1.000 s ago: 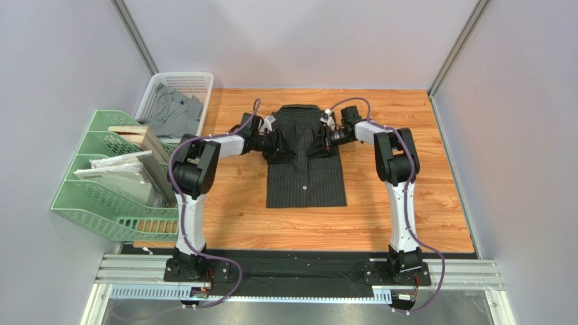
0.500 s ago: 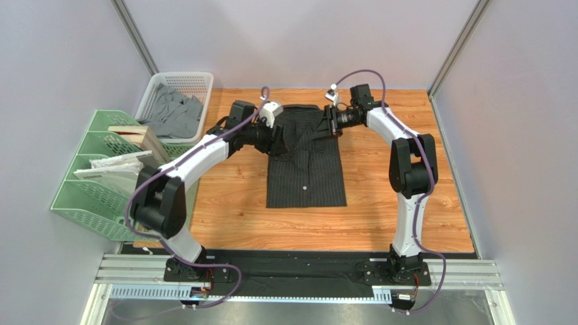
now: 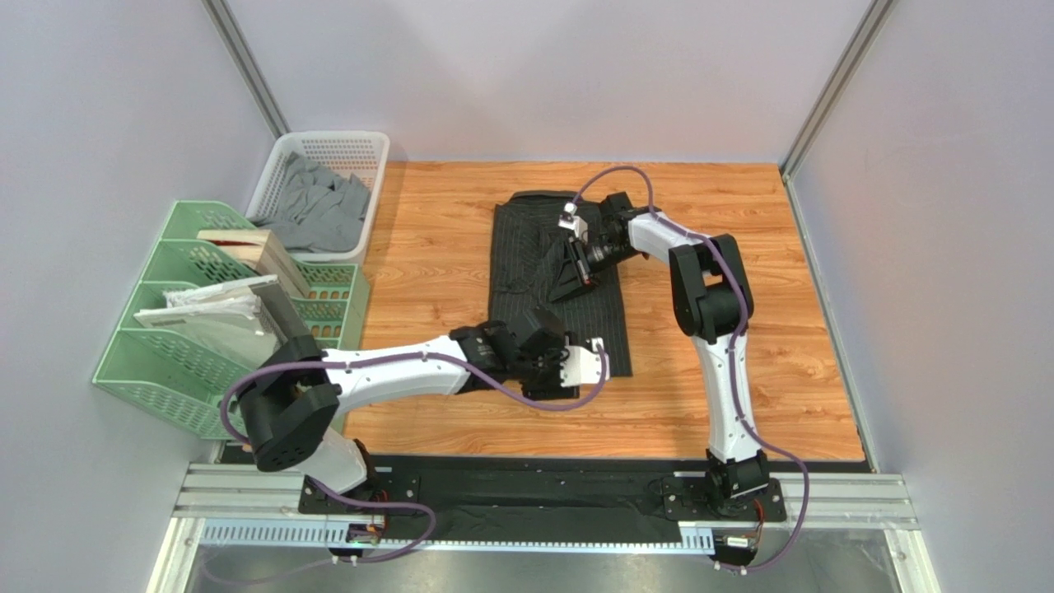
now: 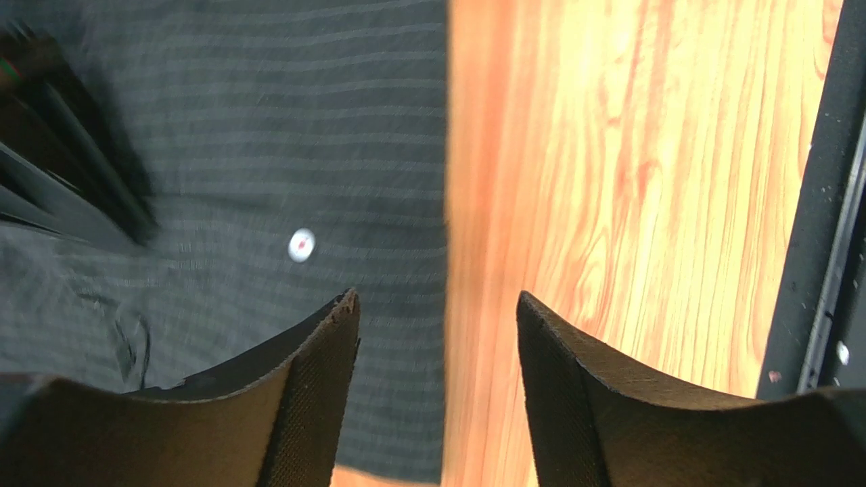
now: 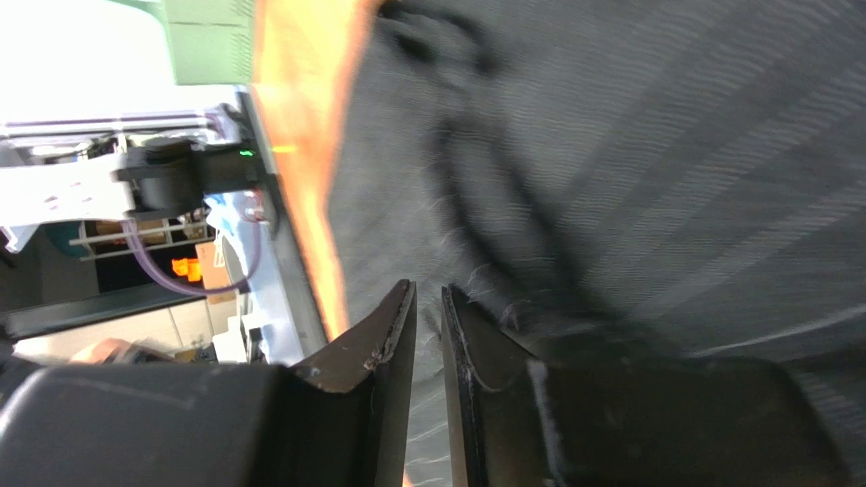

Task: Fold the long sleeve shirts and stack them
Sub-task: Fold the shirt

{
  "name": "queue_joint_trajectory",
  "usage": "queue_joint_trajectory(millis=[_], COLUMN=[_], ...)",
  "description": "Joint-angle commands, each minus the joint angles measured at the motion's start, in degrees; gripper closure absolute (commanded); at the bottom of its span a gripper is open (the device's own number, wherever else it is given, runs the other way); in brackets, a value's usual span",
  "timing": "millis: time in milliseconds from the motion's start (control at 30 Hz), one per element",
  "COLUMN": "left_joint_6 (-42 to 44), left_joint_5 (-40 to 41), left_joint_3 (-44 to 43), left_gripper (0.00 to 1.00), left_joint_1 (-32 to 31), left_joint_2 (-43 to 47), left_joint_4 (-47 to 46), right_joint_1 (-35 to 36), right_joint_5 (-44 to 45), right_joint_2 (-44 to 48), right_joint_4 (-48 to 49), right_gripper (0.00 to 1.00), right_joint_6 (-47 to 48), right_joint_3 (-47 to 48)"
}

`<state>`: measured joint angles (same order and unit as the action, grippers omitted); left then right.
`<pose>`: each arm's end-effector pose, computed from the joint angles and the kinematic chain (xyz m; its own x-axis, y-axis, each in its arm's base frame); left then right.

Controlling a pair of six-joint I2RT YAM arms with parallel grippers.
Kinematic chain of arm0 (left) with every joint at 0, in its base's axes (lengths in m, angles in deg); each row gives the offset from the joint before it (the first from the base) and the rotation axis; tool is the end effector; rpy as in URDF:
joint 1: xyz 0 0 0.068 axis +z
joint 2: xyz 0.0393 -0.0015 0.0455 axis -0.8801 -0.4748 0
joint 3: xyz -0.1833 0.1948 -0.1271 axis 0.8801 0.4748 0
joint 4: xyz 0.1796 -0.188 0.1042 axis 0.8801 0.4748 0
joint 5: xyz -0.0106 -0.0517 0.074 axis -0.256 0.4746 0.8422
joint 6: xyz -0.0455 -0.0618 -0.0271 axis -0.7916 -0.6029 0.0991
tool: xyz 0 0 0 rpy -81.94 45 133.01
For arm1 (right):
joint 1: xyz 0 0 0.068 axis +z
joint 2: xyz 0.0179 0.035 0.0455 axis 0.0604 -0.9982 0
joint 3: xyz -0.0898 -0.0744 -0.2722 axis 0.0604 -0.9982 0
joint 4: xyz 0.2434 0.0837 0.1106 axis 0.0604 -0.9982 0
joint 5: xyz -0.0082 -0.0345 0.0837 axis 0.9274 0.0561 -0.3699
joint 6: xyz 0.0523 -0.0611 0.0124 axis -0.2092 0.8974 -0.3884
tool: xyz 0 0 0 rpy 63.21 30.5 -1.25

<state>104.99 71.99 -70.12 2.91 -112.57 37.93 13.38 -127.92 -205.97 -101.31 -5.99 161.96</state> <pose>0.1759 -0.3073 0.2020 0.0815 0.7656 -0.6382 0.9685 0.0905 0.2322 0.4632 0.2056 0.1205 -0.9094 -0.3069 -0.2808 -0.3845 0.3629 0.8488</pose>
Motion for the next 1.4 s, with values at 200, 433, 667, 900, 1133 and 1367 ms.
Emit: queue_joint_trajectory(millis=[200,433,667,900,1133,1367], left_joint_6=[5.21,8.64,7.86,4.87,2.14,3.54], left_joint_5=[12.78,16.64,14.81,6.64,0.22,-1.02], left_joint_3=[-1.9,-1.9,-1.81,-6.02,-17.17,-28.87], left_gripper=[0.27,0.33,0.97,1.0,1.0,1.0], left_joint_1=[-4.54,-4.8,-4.89,-6.21,-6.21,-6.12], left_joint_2=[-9.67,-14.68,-11.01,-5.02,-4.05,-6.86], left_joint_4=[-8.76,-7.89,-3.6,11.25,26.56,39.29], right_joint_1=[-0.58,-0.76,0.12,1.96,4.07,6.71], right_joint_5=[6.47,5.85,5.77,6.2,5.77,2.79], right_joint_2=[-4.35,-4.79,-1.99,2.5,5.4,10.4], right_joint_4=[-7.56,-8.0,-8.0,-8.97,-10.81,-16.17], right_gripper=[0.81,0.82,0.83,0.83,0.84,0.84], right_joint_6=[8.53,7.92,9.15,11.87,16.35,23.38], right_joint_3=[4.14,3.08,-1.39,-6.84,-12.2,-17.83])
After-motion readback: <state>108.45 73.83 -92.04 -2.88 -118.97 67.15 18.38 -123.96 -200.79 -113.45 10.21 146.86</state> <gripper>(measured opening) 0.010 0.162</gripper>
